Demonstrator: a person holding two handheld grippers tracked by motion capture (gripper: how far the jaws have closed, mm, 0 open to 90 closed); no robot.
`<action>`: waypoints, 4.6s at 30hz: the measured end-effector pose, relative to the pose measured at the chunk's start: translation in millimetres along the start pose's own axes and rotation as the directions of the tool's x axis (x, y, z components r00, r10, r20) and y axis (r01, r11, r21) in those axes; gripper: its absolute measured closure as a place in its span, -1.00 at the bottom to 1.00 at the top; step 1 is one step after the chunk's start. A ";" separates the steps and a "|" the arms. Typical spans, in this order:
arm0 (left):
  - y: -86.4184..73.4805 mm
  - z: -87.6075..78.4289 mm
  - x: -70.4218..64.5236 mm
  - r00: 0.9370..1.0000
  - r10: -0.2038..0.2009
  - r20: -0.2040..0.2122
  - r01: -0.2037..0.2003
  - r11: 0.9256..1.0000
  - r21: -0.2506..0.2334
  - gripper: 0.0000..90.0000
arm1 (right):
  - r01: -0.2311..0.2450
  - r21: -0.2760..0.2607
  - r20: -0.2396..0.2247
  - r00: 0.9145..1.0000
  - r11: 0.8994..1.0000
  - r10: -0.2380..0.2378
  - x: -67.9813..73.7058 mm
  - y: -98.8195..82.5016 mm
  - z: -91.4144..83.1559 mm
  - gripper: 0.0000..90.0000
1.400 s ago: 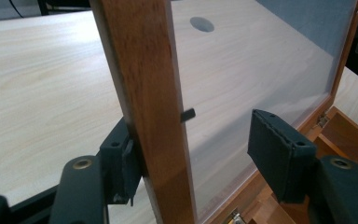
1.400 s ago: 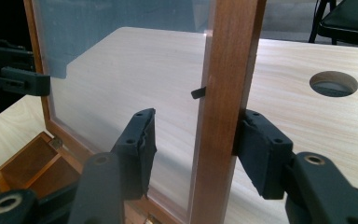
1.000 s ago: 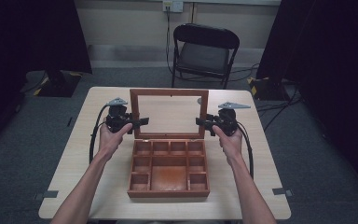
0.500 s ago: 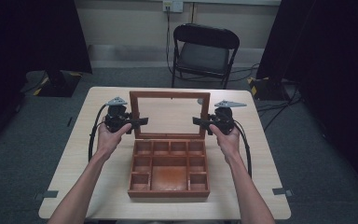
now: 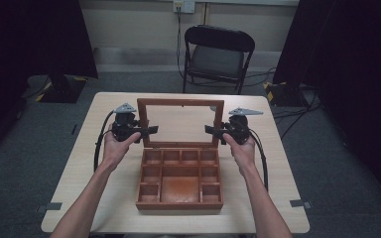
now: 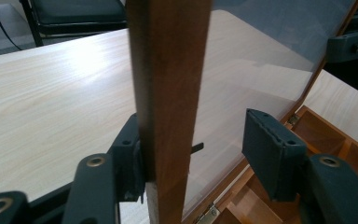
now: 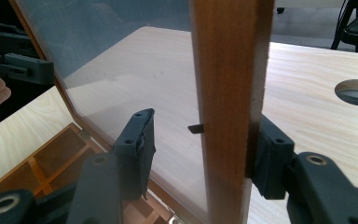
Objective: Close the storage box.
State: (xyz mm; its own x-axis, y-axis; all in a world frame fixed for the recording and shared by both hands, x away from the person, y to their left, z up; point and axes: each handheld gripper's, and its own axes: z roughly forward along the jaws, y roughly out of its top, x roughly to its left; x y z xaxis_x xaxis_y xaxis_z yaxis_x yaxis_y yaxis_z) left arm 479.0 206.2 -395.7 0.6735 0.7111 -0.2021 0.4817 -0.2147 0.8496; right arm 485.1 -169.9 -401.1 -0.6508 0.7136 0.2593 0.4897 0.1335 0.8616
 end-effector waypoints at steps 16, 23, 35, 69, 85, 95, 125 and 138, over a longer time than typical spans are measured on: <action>-5.3 -9.6 -5.9 1.000 0.016 0.014 -0.016 1.000 -0.011 0.07 | 0.009 0.002 0.019 1.000 1.000 -0.009 11.5 -5.0 -6.0 -0.05; -9.1 -13.8 -13.3 1.000 0.021 -0.001 -0.021 0.999 -0.024 0.02 | 0.008 -0.005 0.016 1.000 1.000 -0.008 15.4 -9.1 -10.9 -0.07; -14.2 -19.7 -18.7 1.000 0.011 0.011 -0.011 0.999 -0.039 -0.02 | 0.007 -0.004 0.032 0.999 1.000 -0.006 22.1 -13.1 -19.2 -0.07; -33.2 -34.0 -34.0 0.999 0.007 0.046 -0.005 0.999 -0.044 -0.14 | 0.027 0.013 0.063 0.998 1.000 -0.028 39.6 -30.8 -41.9 -0.15; -40.3 -38.7 -41.6 0.999 0.020 0.034 -0.019 0.999 -0.039 -0.23 | 0.021 0.004 0.062 0.998 1.000 -0.022 42.2 -39.6 -47.3 -0.35; -48.2 -38.8 -41.7 1.000 0.001 0.031 0.000 1.000 -0.029 -0.46 | 0.012 0.012 0.074 0.997 1.000 -0.013 41.8 -46.9 -54.9 -0.47; -82.8 -51.2 -44.3 1.000 -0.003 0.018 0.003 1.000 0.011 -0.54 | 0.028 0.050 0.091 0.995 0.998 -0.032 46.8 -76.3 -69.6 -0.48; -104.4 -49.8 -34.7 0.999 -0.036 -0.016 0.036 0.999 0.040 -0.49 | -0.017 0.059 0.103 0.995 0.998 0.011 37.3 -98.1 -80.2 -0.48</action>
State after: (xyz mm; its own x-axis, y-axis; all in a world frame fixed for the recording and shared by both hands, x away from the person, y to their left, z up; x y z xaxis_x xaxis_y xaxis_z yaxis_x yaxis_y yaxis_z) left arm 377.4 237.4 -453.1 0.6469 0.7288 -0.2243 0.5278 -0.2156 0.8215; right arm 366.2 -211.6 -441.0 -0.5819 0.7824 0.2220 0.5339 0.1615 0.8300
